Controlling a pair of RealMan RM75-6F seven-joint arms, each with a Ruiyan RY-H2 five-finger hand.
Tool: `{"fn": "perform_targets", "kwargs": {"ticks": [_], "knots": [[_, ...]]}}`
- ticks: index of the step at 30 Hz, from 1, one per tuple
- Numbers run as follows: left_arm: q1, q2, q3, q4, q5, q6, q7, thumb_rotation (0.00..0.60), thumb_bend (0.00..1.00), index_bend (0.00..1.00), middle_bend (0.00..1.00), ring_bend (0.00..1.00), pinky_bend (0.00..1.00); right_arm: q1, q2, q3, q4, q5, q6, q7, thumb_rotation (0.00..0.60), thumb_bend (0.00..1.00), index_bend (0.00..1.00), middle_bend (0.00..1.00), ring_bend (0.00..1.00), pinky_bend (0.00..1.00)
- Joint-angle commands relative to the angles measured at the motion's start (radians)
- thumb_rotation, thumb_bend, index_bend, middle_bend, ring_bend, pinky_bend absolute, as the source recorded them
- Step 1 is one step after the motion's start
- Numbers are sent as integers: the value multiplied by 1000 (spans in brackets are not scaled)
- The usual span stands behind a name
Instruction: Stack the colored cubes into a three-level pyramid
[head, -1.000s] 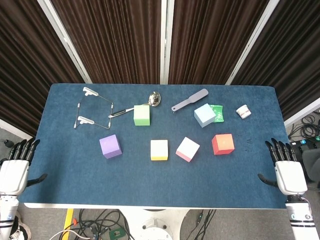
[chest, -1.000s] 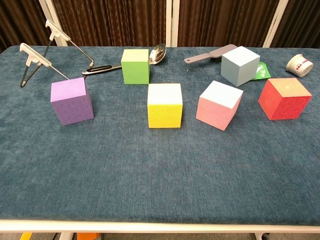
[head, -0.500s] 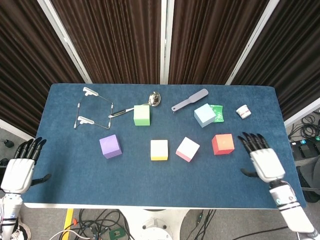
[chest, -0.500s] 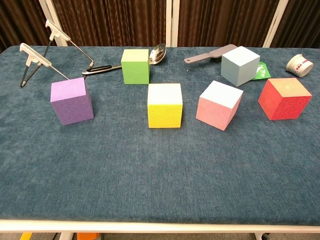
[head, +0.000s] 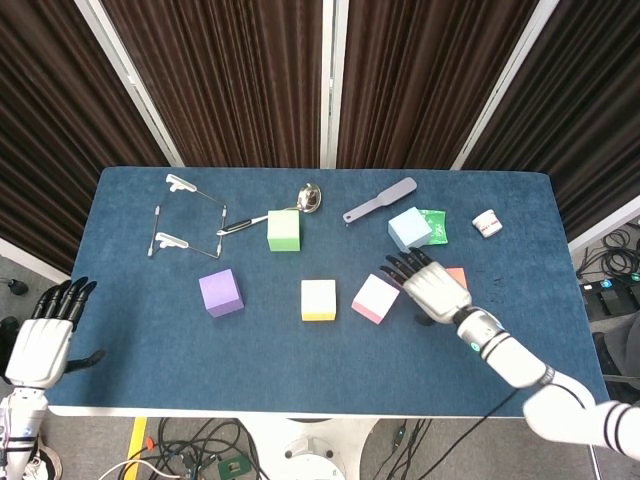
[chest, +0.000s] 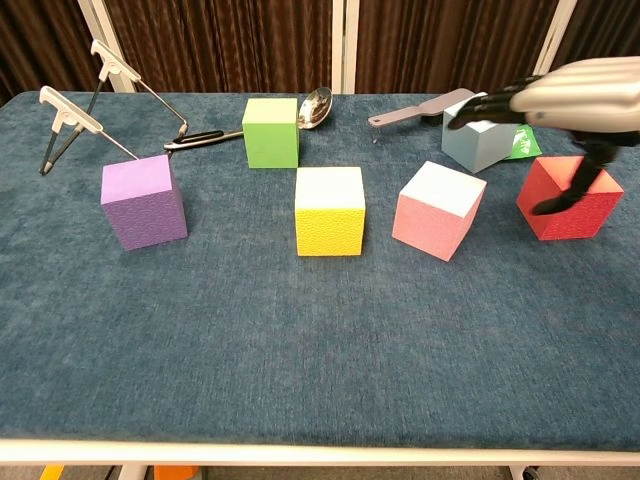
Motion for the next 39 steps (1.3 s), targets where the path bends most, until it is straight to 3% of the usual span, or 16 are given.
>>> {"fn": "perform_targets", "kwargs": {"ticks": [1,11,17,22,39], "knots": [[0,1,0,0,-1,-1,-1,600,0,0,52,0,94,49,-40,0,47,36,-45,-37,600,101,0,10,0,0],[1,-2,1,9,-5,-1,-10,600,0,0,52,0,94,101,-98,-16,106,36,-31,-18,600,111,0,71,0,0],[1,-1,6,9,6,1,-6,600,0,0,52,0,94,114,-118,-32,129,17,-30,63,600,118,0,194,0,0],[1,0,6,5,-1,-3,1,600,0,0,52,0,93,129,-136,-50,174,-19,-26,107,600,124,0,229,0,0],[2,6,6,-2,-12,-9,5,600,0,0,52,0,94,174,-161,-80,209,-31,-38,129,600,124,0,9,0,0]]}}
